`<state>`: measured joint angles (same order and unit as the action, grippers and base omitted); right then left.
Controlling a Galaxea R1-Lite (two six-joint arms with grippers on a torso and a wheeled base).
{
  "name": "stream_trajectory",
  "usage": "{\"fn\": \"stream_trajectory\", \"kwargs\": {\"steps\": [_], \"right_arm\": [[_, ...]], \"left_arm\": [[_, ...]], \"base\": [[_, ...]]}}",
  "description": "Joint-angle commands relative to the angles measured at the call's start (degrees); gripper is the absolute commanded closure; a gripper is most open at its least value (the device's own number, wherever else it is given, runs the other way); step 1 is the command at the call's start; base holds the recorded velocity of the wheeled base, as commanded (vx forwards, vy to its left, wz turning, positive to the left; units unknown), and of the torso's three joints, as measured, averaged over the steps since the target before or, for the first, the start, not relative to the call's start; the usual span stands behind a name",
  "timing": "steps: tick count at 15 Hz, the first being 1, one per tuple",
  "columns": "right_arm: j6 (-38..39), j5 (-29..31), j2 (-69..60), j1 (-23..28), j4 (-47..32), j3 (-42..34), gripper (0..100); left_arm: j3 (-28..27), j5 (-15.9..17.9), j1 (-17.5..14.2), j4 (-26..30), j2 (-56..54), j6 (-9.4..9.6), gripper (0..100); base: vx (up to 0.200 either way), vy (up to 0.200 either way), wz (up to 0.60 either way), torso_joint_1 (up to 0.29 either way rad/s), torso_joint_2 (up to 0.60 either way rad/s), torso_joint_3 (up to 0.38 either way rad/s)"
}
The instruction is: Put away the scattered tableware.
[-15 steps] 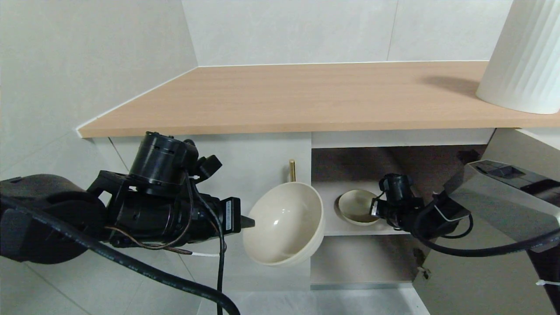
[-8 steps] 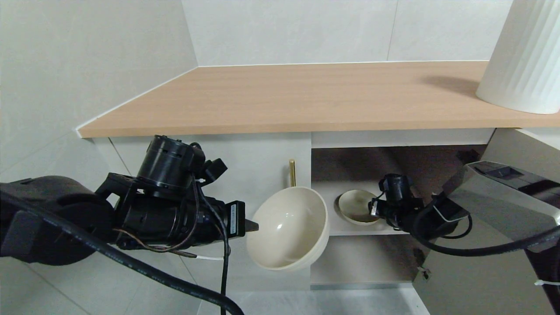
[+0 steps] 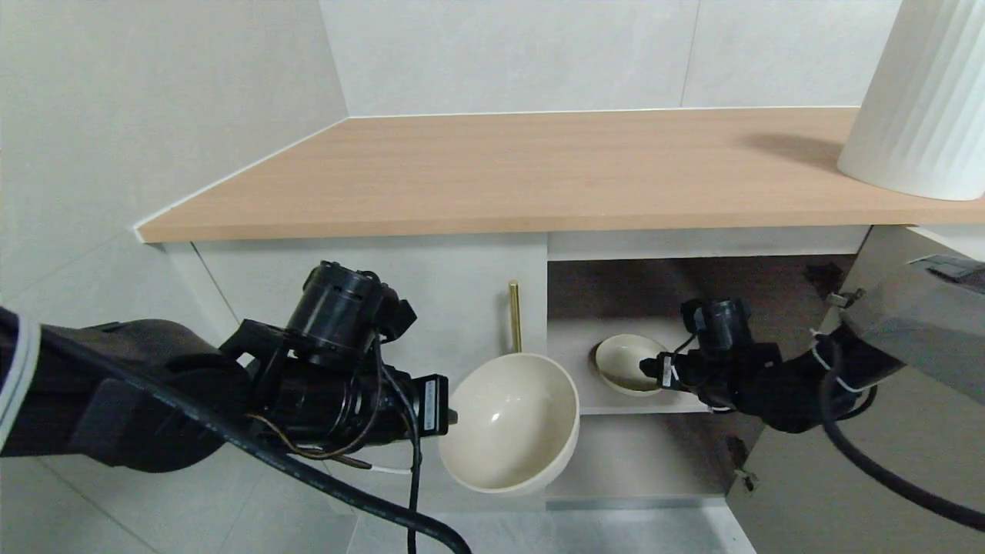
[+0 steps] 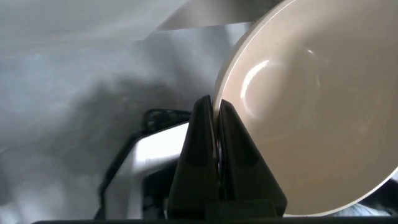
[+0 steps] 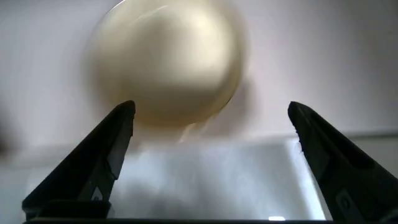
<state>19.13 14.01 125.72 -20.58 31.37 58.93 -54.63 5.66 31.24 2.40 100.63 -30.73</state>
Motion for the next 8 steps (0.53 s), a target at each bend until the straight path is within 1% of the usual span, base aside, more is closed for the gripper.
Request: {"fn": "stream_trajectory", "kwargs": {"steps": [1,2,4,6,7,8], "right_arm": [[-1.11,-4.78,-12.87,-3.5,-7.37,-4.53,0],[-1.11,-5.04,-15.68,-5.09,-12.29,-4.17,0],[-1.02,-6.89,-18.85,-8.25,-15.72,-4.96,0],[-1.29,-9.7,-21.75,-11.85,-16.42,-7.69,0],[-1.29,-11.28,-22.27,-12.82,-16.69,-8.04,0],[-1.2,-14.71,-23.07,-14.49,-18.62,-8.3,0]], "left_arm": [[-0.66,-5.74,2.51,0.59,5.27,0.06,100],[-0.57,-9.35,4.18,0.59,7.21,0.06,100],[-0.57,-13.65,6.28,0.59,10.11,0.06,100],[-0.48,-15.32,7.69,0.59,12.13,-0.03,100],[-0.48,-15.32,7.87,0.59,12.31,0.06,100],[-0.39,-15.32,8.31,0.59,12.48,0.06,100]], "base": [[0.0,0.0,0.0,0.0,0.0,0.0],[0.0,0.0,0.0,0.0,0.0,0.0],[0.0,0.0,0.0,0.0,0.0,0.0],[0.0,0.0,0.0,0.0,0.0,0.0],[0.0,0.0,0.0,0.0,0.0,0.0],[0.0,0.0,0.0,0.0,0.0,0.0]]}}
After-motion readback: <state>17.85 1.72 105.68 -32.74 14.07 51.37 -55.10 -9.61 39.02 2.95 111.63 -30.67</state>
